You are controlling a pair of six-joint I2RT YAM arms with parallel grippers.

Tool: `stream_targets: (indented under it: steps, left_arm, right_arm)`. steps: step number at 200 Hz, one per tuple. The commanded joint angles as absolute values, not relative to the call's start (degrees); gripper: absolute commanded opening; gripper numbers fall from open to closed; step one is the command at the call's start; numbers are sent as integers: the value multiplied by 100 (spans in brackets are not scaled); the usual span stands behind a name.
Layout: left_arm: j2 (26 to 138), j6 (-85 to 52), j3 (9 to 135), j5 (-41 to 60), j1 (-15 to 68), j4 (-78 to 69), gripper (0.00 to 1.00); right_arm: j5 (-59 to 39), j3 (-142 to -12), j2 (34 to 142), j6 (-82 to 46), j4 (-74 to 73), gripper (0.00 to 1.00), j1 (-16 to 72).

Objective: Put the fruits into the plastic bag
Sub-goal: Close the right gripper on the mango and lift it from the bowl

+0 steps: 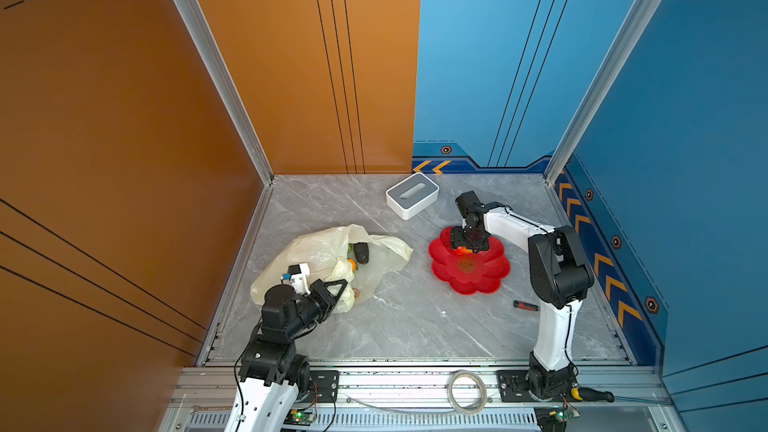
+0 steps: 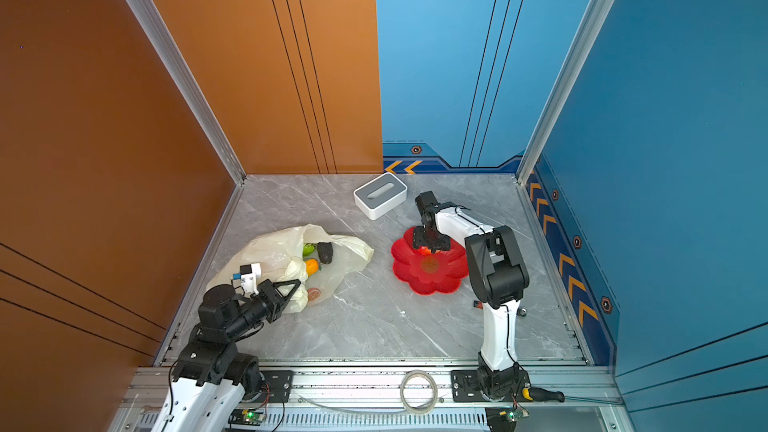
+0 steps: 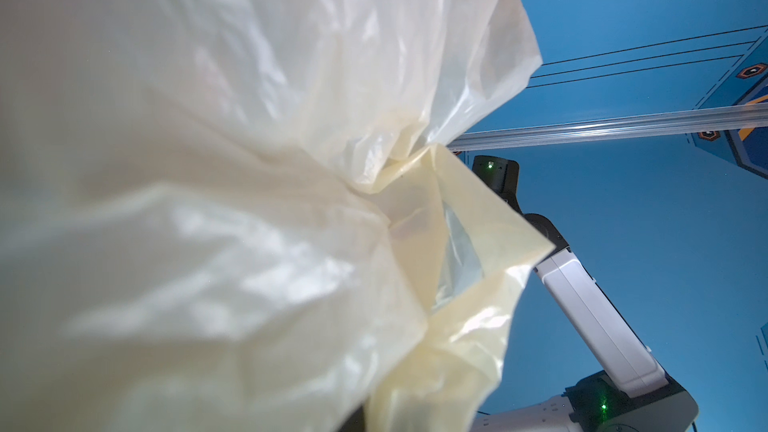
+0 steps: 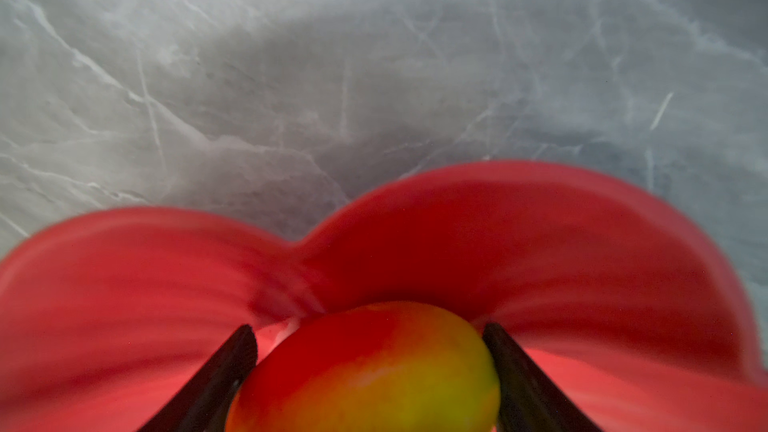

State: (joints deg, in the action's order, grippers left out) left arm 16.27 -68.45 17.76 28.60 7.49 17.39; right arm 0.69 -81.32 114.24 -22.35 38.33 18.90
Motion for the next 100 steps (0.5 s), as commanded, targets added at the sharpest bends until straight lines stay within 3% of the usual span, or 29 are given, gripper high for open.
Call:
stream_targets:
  steps: [1, 100]
  left_arm:
    - [1549, -6774, 1780, 2962, 686, 1758, 0]
    - [1367, -6829, 1801, 2971, 686, 1863, 0]
  right_arm:
    - [165, -8031, 11030, -2250, 3910, 75, 1881]
    - [-94, -8337, 9845, -2370, 4270, 75, 1714]
